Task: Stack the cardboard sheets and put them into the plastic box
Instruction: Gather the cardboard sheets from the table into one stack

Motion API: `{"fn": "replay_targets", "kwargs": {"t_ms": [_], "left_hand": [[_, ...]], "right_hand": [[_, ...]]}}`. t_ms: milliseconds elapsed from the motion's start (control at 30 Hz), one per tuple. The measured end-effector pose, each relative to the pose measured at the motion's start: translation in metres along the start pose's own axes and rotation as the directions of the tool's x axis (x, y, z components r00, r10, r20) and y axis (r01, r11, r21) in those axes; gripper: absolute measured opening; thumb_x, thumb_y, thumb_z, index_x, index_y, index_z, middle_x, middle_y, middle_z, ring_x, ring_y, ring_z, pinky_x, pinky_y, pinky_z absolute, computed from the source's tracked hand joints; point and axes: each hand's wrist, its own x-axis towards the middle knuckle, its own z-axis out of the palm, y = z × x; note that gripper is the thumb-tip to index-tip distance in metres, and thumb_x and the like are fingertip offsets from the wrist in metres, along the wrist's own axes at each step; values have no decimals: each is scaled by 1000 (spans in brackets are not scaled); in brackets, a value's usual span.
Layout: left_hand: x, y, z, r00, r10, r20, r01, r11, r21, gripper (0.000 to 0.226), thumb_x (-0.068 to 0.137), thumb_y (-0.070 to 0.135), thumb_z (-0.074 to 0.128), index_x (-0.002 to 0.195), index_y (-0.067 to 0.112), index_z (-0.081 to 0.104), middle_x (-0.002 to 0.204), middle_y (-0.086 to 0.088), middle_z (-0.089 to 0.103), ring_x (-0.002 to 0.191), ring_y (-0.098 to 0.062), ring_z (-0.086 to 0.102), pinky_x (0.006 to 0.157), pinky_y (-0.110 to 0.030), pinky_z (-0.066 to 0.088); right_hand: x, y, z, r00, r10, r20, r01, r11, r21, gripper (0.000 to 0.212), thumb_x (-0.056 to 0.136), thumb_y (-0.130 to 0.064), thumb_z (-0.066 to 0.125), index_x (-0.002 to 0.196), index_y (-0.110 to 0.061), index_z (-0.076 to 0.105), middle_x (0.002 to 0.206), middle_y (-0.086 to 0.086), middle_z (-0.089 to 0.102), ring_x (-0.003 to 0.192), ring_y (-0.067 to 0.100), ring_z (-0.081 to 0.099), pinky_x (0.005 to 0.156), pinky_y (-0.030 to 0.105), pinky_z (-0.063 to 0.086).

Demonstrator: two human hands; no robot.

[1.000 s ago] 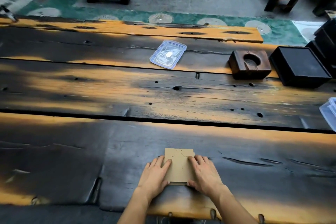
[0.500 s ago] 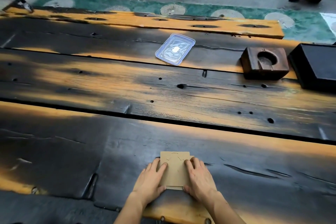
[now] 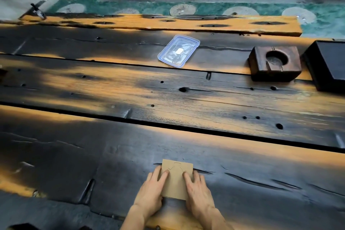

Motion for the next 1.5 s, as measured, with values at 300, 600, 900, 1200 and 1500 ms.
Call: {"fn": "replay_targets", "kwargs": {"t_ms": [300,600,900,1200,1500], "left_hand": [[0,1,-3,999,9,33,-12,994,108,85,88,15,63,158,26,16,163,-6,15,138,-29,32,97,-40,51],[3,-5,-8,996,84,27,-88,983,163,83,90,22,57,160,24,13,161,-12,18,131,-32,36,99,-41,47],[12,-18,-21,984,141,108,-155,979,132,89,89,39,63,161,29,12,166,-12,12,147,-32,25,111,-43,39],[15,-19,-24,926,-377,11,273,647,-712,53,87,49,76,123,21,50,119,-1,63,117,-23,61,99,-32,46],[56,-5,-32,869,-457,188,383,381,-842,34,93,54,66,108,23,66,119,-5,63,122,-24,54,105,-33,43]], "right_hand": [[0,16,-4,996,-86,5,86,995,-55,68,84,-23,67,141,-21,32,142,9,38,127,29,38,92,40,53],[4,18,-11,991,-129,-37,124,984,-128,72,84,-40,68,141,-14,33,144,6,40,127,26,40,101,36,49],[5,7,-12,999,-42,-19,40,992,-122,75,78,-43,68,139,-17,34,142,3,39,127,25,39,98,35,48],[-3,-19,-5,858,505,-92,-345,700,625,73,78,-52,78,134,-22,43,135,1,56,127,24,54,104,33,43],[35,-14,-13,772,618,149,-497,442,747,50,92,-38,66,136,-20,52,127,11,49,133,30,49,110,35,38]]}}
